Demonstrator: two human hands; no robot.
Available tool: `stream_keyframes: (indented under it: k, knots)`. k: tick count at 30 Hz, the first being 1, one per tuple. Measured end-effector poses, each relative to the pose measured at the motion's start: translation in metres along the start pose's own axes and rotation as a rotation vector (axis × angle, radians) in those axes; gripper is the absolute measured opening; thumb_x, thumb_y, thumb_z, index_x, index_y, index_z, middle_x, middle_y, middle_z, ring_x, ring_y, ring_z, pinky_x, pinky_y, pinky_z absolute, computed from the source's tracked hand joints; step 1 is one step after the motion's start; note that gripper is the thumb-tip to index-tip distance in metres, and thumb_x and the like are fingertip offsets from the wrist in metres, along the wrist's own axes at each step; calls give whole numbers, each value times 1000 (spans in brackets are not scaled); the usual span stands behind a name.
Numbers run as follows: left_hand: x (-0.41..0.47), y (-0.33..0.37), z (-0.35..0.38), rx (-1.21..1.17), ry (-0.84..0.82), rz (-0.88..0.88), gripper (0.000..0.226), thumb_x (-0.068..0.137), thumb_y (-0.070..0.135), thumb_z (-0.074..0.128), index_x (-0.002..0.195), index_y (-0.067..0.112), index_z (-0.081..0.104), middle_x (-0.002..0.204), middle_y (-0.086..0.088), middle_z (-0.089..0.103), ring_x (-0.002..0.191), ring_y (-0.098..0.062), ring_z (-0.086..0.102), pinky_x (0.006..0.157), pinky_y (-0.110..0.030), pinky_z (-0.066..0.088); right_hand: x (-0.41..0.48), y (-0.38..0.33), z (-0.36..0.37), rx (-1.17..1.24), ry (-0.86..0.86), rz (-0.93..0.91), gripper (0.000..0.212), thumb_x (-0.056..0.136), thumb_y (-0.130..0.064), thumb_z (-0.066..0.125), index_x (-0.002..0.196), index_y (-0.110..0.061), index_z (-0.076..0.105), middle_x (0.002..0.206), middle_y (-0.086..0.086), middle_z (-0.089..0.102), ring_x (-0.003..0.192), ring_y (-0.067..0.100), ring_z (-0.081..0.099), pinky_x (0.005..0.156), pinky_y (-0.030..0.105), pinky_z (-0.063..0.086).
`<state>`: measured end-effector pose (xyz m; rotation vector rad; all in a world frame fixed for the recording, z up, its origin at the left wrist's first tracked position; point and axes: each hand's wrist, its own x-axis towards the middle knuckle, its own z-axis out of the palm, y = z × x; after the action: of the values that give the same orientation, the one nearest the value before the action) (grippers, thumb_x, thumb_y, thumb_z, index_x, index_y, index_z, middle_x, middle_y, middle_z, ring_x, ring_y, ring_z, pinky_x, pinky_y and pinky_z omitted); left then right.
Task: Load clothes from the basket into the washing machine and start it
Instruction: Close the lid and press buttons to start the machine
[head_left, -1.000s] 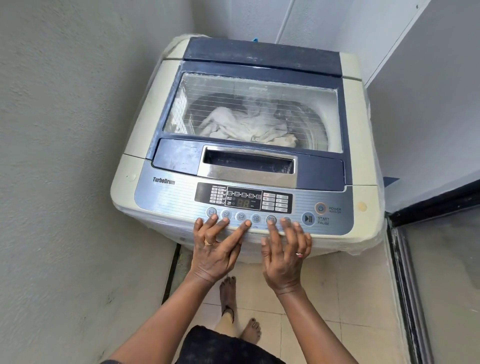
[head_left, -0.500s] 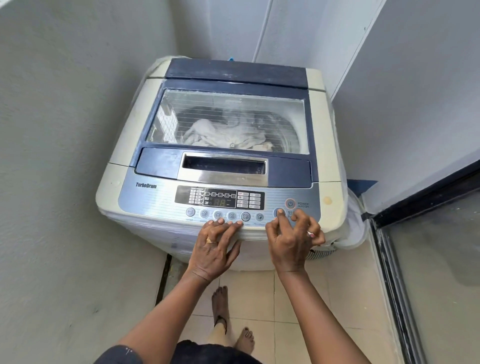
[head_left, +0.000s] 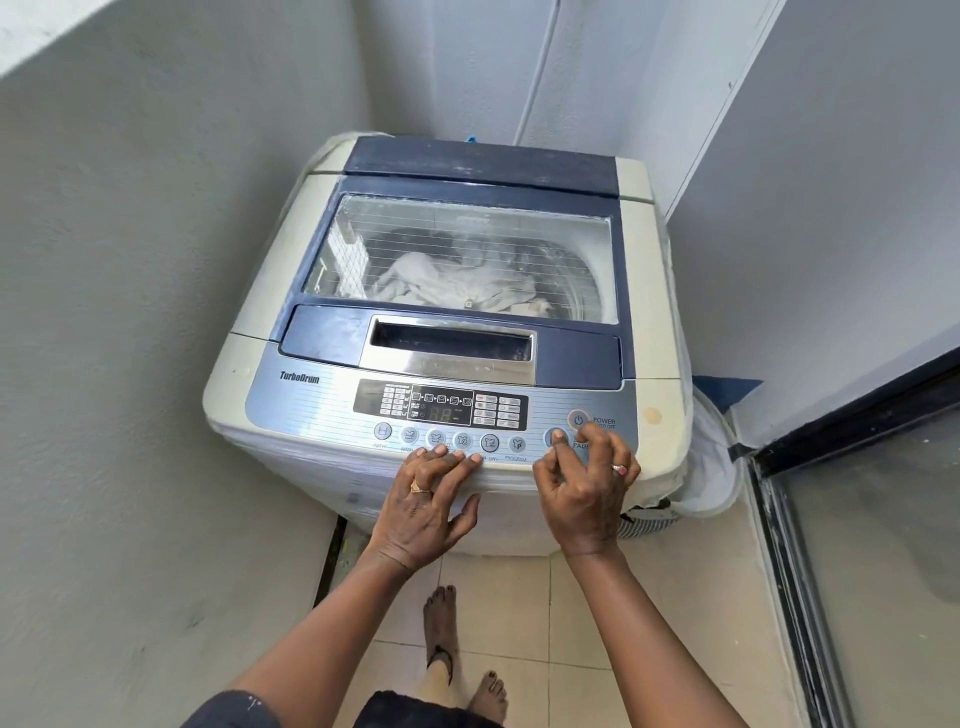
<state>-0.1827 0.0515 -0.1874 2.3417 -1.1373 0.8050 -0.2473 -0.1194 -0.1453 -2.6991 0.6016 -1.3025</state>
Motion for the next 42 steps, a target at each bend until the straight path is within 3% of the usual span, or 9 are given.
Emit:
stream_keyframes:
  k: [8, 13, 16, 20, 25, 28, 32, 37, 42]
  knots:
    - [14, -22, -20, -112, 19, -8, 43, 96, 39, 34, 125, 9, 43, 109, -6, 42, 98, -20, 47, 114, -28, 22, 11, -21, 6, 167, -22, 22, 16, 77, -1, 54, 70, 2, 68, 83, 16, 66, 85, 22, 51, 82, 35, 45]
    - [44, -50, -33, -126, 62, -109, 42, 97, 40, 32, 120, 6, 43, 108, -8, 46, 96, -20, 46, 93, -33, 37, 30, -46, 15, 372, -31, 134, 23, 87, -4, 49, 81, 7, 69, 88, 18, 68, 86, 22, 58, 79, 32, 50]
    - [56, -65, -41, -217, 23, -305, 39, 93, 30, 40, 121, 3, 49, 104, -17, 61, 96, -19, 49, 87, -24, 38, 36, -51, 18, 479, -23, 231, 33, 95, -14, 46, 88, 9, 69, 92, 20, 69, 91, 19, 57, 82, 28, 48]
    - [74, -73, -54, -416, -56, -608, 52, 94, 36, 29, 123, 4, 58, 119, -13, 63, 112, -20, 55, 91, -18, 37, 39, -50, 17, 585, -38, 389, 41, 97, -22, 41, 93, 8, 69, 95, 18, 70, 92, 16, 59, 88, 10, 42]
    - [92, -85, -57, -706, -62, -762, 49, 97, 45, 26, 114, 20, 65, 99, -2, 73, 99, -14, 69, 92, -42, 51, 48, -45, 15, 812, -79, 706, 38, 92, -34, 38, 95, -11, 69, 93, 1, 69, 90, 15, 64, 87, 32, 50]
    - [93, -89, -51, -813, -39, -812, 45, 96, 45, 27, 110, 24, 64, 98, -1, 72, 94, -17, 71, 90, -46, 53, 54, -40, 21, 925, -86, 832, 35, 89, -41, 42, 90, -17, 68, 86, -8, 70, 87, 19, 66, 86, 37, 53]
    - [88, -90, -47, -815, -25, -775, 47, 98, 48, 28, 111, 19, 64, 99, -6, 72, 94, -18, 71, 87, -46, 53, 49, -41, 22, 903, -64, 765, 27, 93, -35, 41, 88, -27, 66, 87, -11, 71, 89, 23, 67, 85, 39, 53]
    - [86, -98, -45, -904, -38, -740, 59, 93, 63, 26, 113, 22, 63, 103, -3, 70, 97, -20, 70, 89, -42, 53, 43, -43, 22, 768, -85, 613, 39, 96, -25, 38, 94, -2, 69, 96, 1, 68, 91, 13, 65, 83, 33, 53]
    - [86, -100, -45, -944, -37, -739, 68, 92, 66, 22, 115, 16, 62, 106, -1, 69, 98, -21, 70, 90, -42, 53, 43, -44, 24, 731, -119, 549, 39, 96, -22, 38, 94, 2, 70, 98, -2, 67, 92, -1, 63, 83, 28, 52]
